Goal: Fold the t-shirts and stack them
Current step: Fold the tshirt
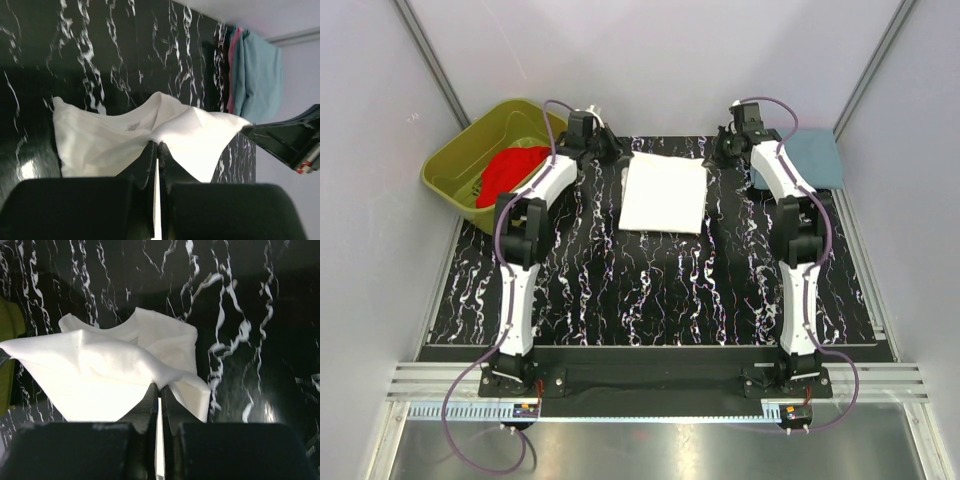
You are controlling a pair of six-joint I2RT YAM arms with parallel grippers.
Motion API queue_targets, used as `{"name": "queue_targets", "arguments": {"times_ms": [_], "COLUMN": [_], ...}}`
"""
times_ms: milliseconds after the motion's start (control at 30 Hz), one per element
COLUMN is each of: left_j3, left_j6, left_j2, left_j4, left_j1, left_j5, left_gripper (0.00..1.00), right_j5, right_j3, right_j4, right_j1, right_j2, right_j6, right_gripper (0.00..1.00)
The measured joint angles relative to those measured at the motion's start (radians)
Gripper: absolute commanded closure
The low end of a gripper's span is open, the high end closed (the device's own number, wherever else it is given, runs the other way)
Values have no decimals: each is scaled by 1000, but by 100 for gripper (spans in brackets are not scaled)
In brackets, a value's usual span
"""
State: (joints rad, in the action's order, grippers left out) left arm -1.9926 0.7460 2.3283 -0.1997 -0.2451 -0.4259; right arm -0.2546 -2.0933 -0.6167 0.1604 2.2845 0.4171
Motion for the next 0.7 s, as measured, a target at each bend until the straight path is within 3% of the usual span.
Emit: {"name": "queue_targets", "arguments": {"times_ms": [133,200,233,267,367,400,533,567,700], "left_j3": [-96,-138,-149,-154,-154,-154,-171,-174,-108], "left_j6": [35,44,46,49,44,41,21,10,-40], "left_j2": [89,130,147,161,184,190,195,193,121], "left_j4": [47,69,84,98,102,103,84,84,69], "left_j1": [31,44,51,57,66,68,70,70,64], "left_j5": [0,0,0,0,20,27,61,66,80], "left_gripper": [100,100,100,92,63,56,47,40,37], "right_j5": [-50,-83,-104,-125,-200,-213,-246,-248,-256], "right_j3": [-161,-213,-225,-226,-246,-256,-203,-157,-39], "right_j4": [25,55,75,105,163,172,209,221,188], "right_j1": [-16,-24,-29,-33,-44,-46,-53,-53,-53], "right_j2": [148,201,220,233,274,285,272,251,185], "right_j6": [1,3,10,20,43,45,21,8,-50], "right_gripper": [92,86,75,55,21,18,18,18,25]}}
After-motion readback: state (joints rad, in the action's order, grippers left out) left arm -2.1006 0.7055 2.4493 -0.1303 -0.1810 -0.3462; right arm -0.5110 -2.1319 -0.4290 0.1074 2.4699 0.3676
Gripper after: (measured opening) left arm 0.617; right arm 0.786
